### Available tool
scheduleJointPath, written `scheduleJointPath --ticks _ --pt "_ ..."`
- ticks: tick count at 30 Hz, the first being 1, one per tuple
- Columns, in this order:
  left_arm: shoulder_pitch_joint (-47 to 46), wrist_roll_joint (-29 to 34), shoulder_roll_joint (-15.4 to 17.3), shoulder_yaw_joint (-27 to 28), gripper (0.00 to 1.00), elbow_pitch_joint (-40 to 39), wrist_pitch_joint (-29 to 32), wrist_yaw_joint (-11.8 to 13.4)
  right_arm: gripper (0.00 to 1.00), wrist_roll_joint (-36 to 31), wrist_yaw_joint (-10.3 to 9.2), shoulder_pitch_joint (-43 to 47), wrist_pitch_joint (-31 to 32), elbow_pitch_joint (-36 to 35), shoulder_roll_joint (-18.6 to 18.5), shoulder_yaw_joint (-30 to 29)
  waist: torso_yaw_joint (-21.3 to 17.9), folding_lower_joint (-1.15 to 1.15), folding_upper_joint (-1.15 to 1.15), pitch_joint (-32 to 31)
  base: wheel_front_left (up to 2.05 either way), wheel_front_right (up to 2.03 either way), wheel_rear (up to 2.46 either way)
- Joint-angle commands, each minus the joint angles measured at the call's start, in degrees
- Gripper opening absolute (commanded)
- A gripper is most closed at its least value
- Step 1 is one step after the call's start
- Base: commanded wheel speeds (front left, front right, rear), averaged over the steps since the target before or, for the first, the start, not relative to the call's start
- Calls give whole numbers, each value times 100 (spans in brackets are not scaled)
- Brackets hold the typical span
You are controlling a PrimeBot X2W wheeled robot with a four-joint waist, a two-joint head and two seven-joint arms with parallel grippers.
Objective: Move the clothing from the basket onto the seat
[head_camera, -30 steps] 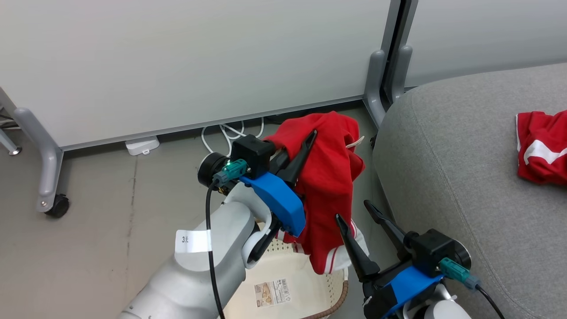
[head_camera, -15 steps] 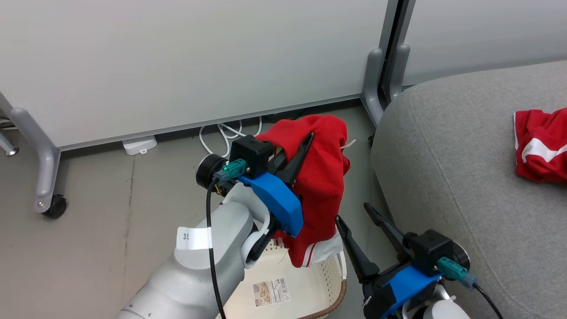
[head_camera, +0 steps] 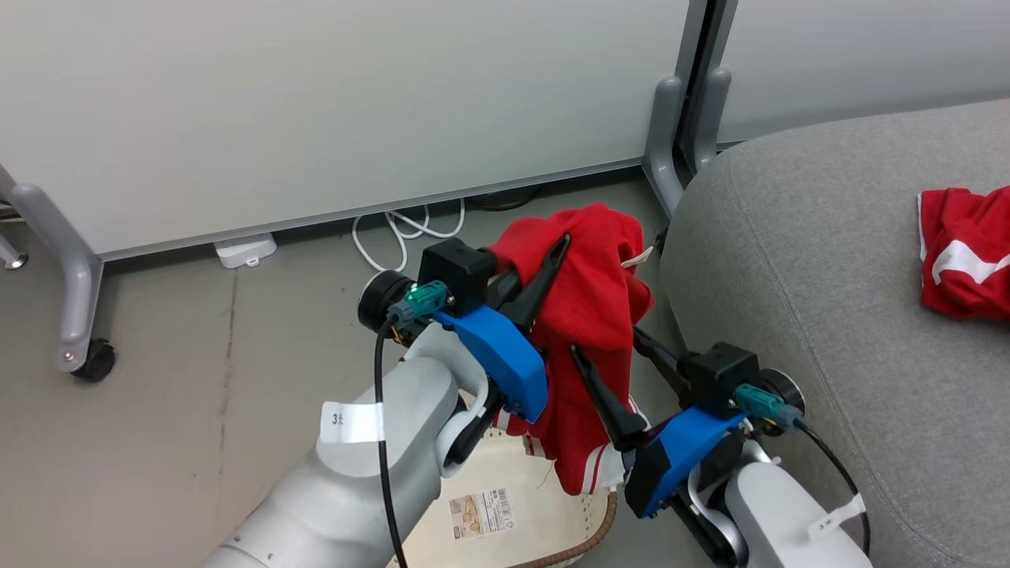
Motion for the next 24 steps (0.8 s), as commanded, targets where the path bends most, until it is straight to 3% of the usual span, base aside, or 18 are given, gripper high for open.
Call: scheduleJointPath --ticks 1,13,14,15,16,17,24 --pt "-62 -24 4 -38 0 -20 -29 17 100 92 1 -225 -48 214 -8 90 9 0 0 2 0 0 0" --pt "-7 -173 3 -265 0 -28 -34 47 100 680 1 -1191 -415 1640 67 681 137 0 0 -67 0 0 0" --pt "1 -184 3 -280 0 -24 -34 53 89 738 1 -1236 -436 1726 71 727 143 0 0 -77 0 0 0" --pt "9 -204 3 -295 0 -19 -35 55 43 808 1 -1276 -451 1814 72 754 147 0 0 -87 0 0 0" --pt "15 -212 3 -311 0 -15 -35 59 28 853 1 -1315 -471 1888 72 780 149 0 0 -95 0 0 0" --pt "17 -214 3 -323 0 -12 -35 64 2 882 1 -1349 -496 1960 77 809 150 0 0 -103 0 0 0" --pt "-1 -264 3 -362 0 24 -37 82 0 1099 1 -1487 -622 2243 87 980 129 0 0 -137 0 0 0"
